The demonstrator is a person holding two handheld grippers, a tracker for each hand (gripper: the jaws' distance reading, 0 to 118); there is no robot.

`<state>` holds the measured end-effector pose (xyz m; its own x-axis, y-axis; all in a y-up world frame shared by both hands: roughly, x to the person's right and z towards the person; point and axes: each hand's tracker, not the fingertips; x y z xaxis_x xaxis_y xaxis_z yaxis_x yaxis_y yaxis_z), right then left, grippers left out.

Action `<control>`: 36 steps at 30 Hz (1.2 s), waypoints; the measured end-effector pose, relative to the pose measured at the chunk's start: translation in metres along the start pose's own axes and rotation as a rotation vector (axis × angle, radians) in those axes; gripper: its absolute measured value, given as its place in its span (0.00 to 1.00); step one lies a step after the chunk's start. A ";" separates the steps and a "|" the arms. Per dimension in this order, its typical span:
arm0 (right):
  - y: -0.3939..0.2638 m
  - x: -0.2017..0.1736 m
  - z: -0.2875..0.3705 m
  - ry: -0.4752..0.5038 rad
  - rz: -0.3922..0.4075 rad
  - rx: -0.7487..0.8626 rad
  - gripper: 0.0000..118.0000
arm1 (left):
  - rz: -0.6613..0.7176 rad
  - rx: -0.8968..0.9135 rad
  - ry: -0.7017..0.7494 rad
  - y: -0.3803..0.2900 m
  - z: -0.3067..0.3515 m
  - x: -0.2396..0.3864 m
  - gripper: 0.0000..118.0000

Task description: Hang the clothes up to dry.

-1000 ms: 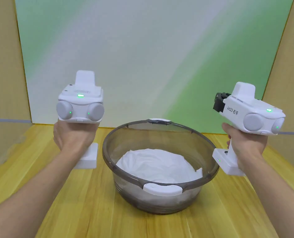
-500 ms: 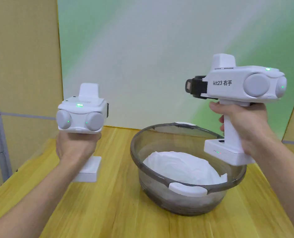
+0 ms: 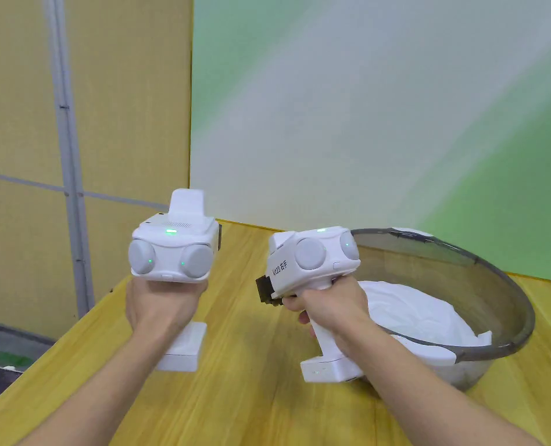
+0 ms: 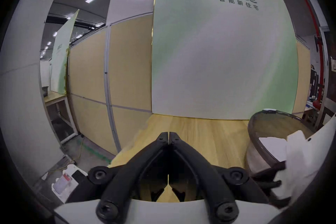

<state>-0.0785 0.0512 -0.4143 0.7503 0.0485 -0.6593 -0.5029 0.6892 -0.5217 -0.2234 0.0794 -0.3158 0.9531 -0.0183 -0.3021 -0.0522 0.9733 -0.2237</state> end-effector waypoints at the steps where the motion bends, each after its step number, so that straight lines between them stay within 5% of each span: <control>1: -0.001 0.002 -0.004 -0.014 -0.024 -0.011 0.00 | 0.002 -0.001 -0.006 -0.004 -0.002 0.004 0.00; 6: -0.022 0.012 -0.001 -0.010 -0.046 -0.027 0.00 | -0.016 -0.020 -0.041 -0.015 -0.014 0.025 0.00; 12: -0.055 0.055 0.023 -0.094 -0.084 0.021 0.00 | -0.038 -0.024 -0.118 -0.021 -0.023 0.067 0.00; 16: -0.041 0.041 0.018 -0.207 -0.125 0.081 0.00 | -0.050 -0.029 -0.171 -0.023 -0.026 0.111 0.00; 17: -0.058 0.094 0.027 -0.251 -0.150 0.072 0.00 | -0.050 -0.029 -0.194 -0.024 -0.028 0.120 0.00; 19: -0.055 0.100 0.029 -0.297 -0.188 0.094 0.00 | -0.059 -0.031 -0.216 -0.026 -0.031 0.142 0.00; 20: -0.087 0.159 0.053 -0.263 -0.219 0.106 0.00 | -0.068 -0.032 -0.232 -0.027 -0.031 0.153 0.00; 22: -0.107 0.204 0.070 -0.291 -0.261 0.128 0.00 | -0.082 -0.040 -0.256 -0.030 -0.034 0.171 0.00; 28: -0.128 0.289 0.080 -0.407 -0.336 0.107 0.00 | -0.083 -0.061 -0.303 -0.038 -0.044 0.209 0.00; 31: -0.140 0.307 0.086 -0.518 -0.336 0.123 0.00 | -0.091 -0.068 -0.311 -0.044 -0.048 0.215 0.00; 36: -0.150 0.343 0.100 -0.548 -0.443 0.141 0.00 | -0.096 -0.084 -0.295 -0.052 -0.059 0.214 0.00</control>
<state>0.2970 0.0367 -0.5081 0.9972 0.0733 -0.0159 -0.0690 0.8131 -0.5780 -0.0344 0.0112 -0.4235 0.9995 -0.0305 0.0030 0.0298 0.9479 -0.3173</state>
